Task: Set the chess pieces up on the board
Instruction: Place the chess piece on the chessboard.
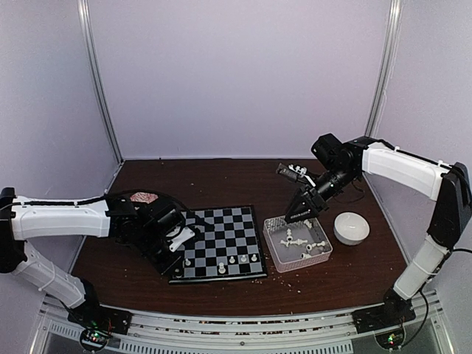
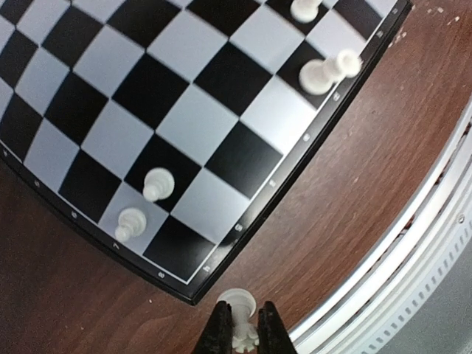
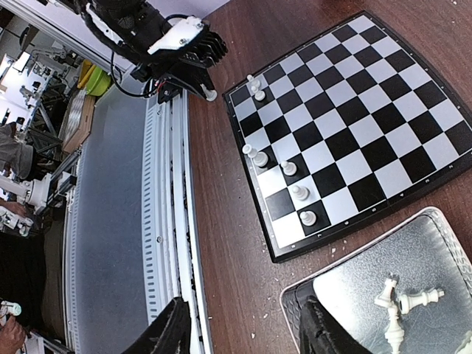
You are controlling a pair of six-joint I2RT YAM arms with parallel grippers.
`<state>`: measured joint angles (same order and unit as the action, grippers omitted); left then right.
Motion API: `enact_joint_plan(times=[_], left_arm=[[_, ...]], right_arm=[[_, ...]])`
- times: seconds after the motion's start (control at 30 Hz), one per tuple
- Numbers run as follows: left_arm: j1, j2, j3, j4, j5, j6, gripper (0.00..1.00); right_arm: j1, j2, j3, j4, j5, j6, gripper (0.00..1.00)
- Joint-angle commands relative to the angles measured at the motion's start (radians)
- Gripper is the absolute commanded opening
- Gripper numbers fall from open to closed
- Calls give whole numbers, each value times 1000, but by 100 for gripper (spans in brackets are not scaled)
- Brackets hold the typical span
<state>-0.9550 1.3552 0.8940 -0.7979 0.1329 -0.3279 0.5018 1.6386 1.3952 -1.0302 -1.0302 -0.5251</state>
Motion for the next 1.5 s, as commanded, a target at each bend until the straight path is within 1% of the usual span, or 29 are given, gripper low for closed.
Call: enact_joint_plan(times=[0.0, 0.17, 0.4, 0.57, 0.7, 0.87, 1.13, 1.3, 1.4, 1.47], left_arm=[[7, 26, -19, -27, -40, -37, 8], [16, 87, -8, -12, -73, -38, 8], [37, 106, 9, 46, -101, -35, 8], [82, 84, -41, 157, -80, -29, 8], [95, 84, -61, 211, -39, -24, 8], [98, 98, -83, 211, -12, -29, 7], [98, 21, -147, 213, -1, -66, 6], [97, 55, -140, 240, 7, -62, 7], [98, 68, -133, 250, 11, -62, 10], [98, 67, -132, 249, 5, -61, 13]], right_arm=[[-2, -5, 11, -17, 15, -10, 49], [-2, -12, 1, -15, 21, -11, 49], [-1, -9, -1, -18, 25, -12, 49], [-1, -5, -5, -22, 27, -16, 49], [1, -5, -8, -26, 35, -19, 49], [1, -4, -4, -27, 36, -19, 49], [9, 14, 6, -34, 31, -22, 49], [22, 29, 25, -45, 31, -28, 49], [25, 23, 21, -50, 38, -32, 49], [26, 16, 14, -49, 44, -33, 49]])
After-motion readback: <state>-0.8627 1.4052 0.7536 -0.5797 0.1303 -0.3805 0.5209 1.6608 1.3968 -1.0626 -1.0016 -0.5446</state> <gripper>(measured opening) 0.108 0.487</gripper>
